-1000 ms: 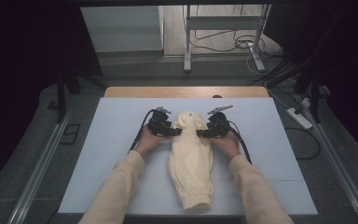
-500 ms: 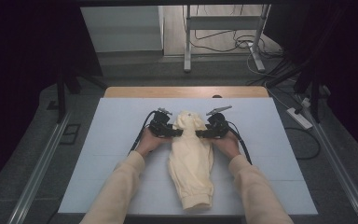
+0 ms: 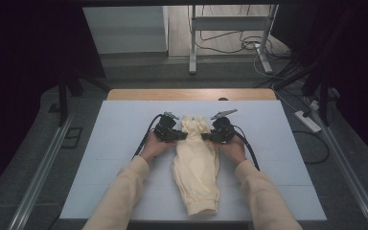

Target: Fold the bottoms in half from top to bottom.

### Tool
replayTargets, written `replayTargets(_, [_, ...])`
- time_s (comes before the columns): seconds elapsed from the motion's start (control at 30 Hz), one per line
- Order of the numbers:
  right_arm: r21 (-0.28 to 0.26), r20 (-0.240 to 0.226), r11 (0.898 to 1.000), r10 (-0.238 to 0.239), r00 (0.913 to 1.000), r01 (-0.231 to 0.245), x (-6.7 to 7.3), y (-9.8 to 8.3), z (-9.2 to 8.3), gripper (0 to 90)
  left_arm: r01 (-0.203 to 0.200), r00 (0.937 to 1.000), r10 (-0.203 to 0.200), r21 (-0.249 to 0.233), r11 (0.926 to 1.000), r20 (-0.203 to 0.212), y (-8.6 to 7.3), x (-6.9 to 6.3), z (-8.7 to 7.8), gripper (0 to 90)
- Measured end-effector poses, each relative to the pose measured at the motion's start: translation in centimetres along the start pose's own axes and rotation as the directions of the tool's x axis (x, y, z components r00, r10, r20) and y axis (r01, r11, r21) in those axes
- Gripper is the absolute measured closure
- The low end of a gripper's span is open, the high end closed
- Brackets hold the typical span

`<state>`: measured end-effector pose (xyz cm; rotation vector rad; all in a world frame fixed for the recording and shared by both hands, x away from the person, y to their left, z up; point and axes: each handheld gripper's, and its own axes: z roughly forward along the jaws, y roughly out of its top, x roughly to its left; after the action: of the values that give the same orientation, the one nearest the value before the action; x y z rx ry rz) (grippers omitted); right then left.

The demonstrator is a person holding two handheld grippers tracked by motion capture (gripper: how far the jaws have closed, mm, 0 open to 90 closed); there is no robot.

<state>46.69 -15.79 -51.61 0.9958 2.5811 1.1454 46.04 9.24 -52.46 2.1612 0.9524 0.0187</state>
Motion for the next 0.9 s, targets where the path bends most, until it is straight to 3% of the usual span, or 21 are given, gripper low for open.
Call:
replayTargets(0.13, [-0.04, 0.003, 0.999, -0.016, 0.9999, 0.016, 0.2, 0.5, -0.9, 73.1, -0.002, 1.0, 0.002, -0.053, 0.9986, 0.006, 0.3, -0.1, -1.1, 80.5])
replayTargets(0.3, [-0.089, 0.008, 0.995, -0.036, 0.9993, 0.037, 0.5, 1.0, -1.9, 73.1, -0.016, 0.9999, 0.017, -0.085, 0.9962, 0.004, 0.6, -0.4, -2.1, 80.6])
replayTargets(0.73, [-0.144, 0.023, 0.988, -0.056, 0.9982, 0.059, 0.7, 2.0, -3.5, 73.1, -0.042, 0.9991, 0.042, -0.133, 0.9903, -0.002, 2.0, -1.1, -3.9, 80.6])
replayTargets(0.9, [-0.146, 0.024, 0.987, -0.064, 0.9977, 0.066, 0.7, 2.3, -4.0, 73.0, -0.049, 0.9988, 0.049, -0.131, 0.9902, -0.005, 2.1, -1.3, -4.0, 80.6])
